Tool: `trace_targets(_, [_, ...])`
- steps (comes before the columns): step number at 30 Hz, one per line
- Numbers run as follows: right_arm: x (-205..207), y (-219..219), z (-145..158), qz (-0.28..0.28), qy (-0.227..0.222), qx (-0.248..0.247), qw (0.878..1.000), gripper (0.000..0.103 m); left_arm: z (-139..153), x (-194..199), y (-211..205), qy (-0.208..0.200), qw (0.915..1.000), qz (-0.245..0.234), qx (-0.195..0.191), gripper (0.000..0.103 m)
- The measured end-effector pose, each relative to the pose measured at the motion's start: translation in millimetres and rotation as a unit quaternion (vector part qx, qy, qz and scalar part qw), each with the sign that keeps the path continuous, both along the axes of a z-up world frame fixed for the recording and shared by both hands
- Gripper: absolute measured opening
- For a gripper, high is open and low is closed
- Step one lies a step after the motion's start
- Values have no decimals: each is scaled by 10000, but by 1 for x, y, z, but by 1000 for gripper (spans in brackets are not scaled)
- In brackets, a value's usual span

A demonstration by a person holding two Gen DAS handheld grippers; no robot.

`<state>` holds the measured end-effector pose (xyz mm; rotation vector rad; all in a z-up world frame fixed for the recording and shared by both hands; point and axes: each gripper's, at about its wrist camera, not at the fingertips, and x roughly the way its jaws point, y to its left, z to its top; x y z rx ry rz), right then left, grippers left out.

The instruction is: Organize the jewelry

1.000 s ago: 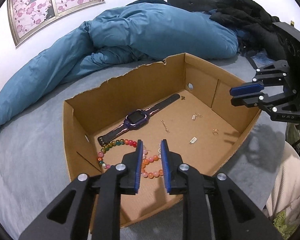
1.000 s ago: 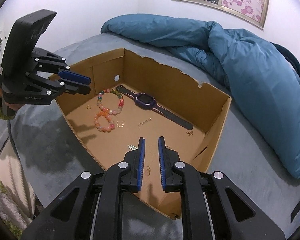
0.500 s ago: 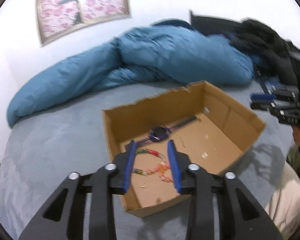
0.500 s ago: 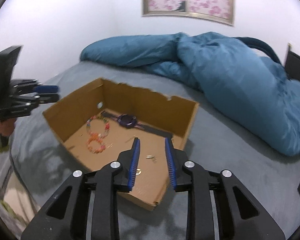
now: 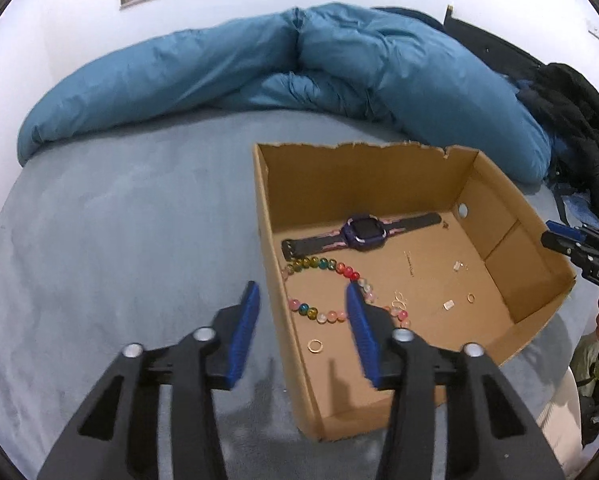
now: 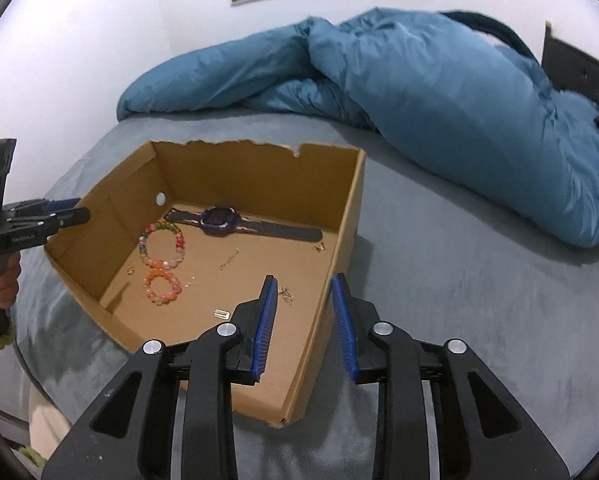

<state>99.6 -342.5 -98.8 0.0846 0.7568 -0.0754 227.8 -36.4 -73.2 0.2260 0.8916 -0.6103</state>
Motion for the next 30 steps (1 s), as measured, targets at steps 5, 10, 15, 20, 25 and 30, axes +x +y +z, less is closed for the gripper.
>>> trace_targets(5, [6,0,-9,-103,229,-89,9996,14,-6,3,-8,-35,9992,140,373,16])
trace_targets(10, [3,-2,-9,-73,242,-72,9997,12,-6,3,-7,-91,9987,164,483,10])
trace_targets(15, [-1,-6,-8,-87,267,40,9996,11,-4,-1,-6,-49,9988,168,457,10])
trace_targets(20, [-12,-10,-5,-109,299,86,9995,11,-2,-15,-5,32,9988,135,472,10])
trace_targets(25, [-31,-14,-3,-110,322,92,9994,11,0,-33,0,175,9991,127,377,12])
trace_targets(30, [-49,-18,-4,-198,326,184,9991,11,3,-53,1,212,9990,107,372,13])
